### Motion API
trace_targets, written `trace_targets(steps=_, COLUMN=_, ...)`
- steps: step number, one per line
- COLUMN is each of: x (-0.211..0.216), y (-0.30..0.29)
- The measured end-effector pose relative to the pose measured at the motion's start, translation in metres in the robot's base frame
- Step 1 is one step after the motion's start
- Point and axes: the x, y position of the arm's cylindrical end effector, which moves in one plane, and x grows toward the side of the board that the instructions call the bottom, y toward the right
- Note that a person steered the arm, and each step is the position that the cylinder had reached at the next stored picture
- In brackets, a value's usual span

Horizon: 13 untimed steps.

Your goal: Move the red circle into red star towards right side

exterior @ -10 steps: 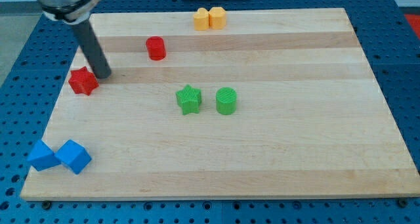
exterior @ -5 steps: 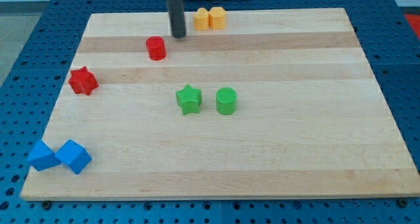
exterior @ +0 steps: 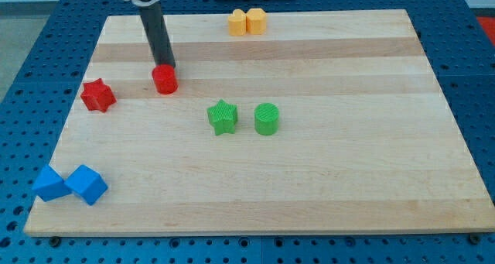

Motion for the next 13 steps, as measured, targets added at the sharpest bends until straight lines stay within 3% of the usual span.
trace_targets(steps=3, x=0.015, y=-0.003)
trace_targets(steps=5, x=0.000, y=0.056)
trace_targets(steps=6, x=0.017, y=0.066)
trace_targets(steps=9, x=0.030, y=0.005)
trace_targets(steps=13, x=0.043, y=-0.018)
